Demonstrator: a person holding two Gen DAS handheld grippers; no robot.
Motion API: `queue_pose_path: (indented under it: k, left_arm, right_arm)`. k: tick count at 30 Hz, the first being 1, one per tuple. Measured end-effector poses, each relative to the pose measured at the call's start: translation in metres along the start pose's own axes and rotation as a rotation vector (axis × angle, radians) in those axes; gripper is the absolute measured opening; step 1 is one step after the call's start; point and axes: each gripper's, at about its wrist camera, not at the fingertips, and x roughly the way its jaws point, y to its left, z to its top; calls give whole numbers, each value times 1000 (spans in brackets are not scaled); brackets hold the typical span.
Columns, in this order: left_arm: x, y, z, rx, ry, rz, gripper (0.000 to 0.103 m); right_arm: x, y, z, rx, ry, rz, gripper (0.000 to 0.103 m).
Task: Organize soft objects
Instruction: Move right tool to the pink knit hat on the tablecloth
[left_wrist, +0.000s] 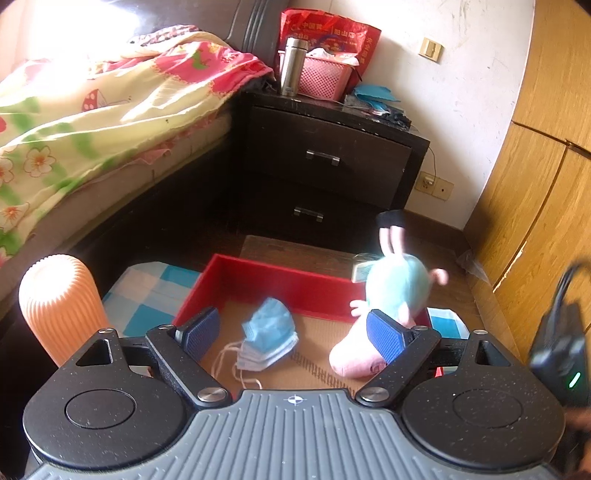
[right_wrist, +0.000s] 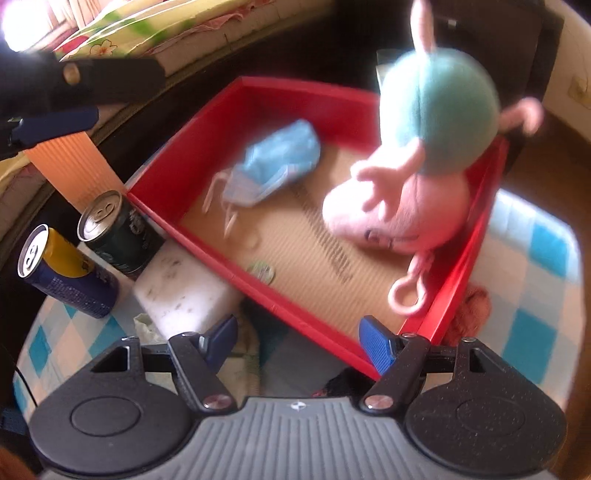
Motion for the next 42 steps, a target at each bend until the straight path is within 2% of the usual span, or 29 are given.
queue_pose_path:
  k: [6,10,12,15,19,23,31,37,42]
  left_arm:
    - [3,-5,-3,19,12,-12,84]
    - [4,-9,-7,29,23,-17,87]
    - [5,-10,-11,31,38,-25,87]
    - [6,-13,-18,42,55,-21,87]
    - [8,-16,-32,58,85,-5,87]
    - [10,-16,-43,66,115,16,87]
    - [18,-9,-54,92,156,59,88]
    - [36,2,-60,51,217,63,88]
    - [58,6,-65,41,284,113,88]
  right_arm:
    - [-29,-24,2,132,-81,97,53]
    - [-70,-53,-7,258,-225,168,55]
    - [-87,-67,-15,290,-293,107,60]
    - [-97,-89,-23,333,-319,18,61]
    - [-87,-110,-33,379,-269,-67,61]
    - [-71,-124,-46,417,-210,-100,61]
    - [-70,-127,-51,446,-209,-123,61]
    - [-49,-127,-50,460,-151,-146,61]
    - [-31,-129,-49,478,-109,-137,61]
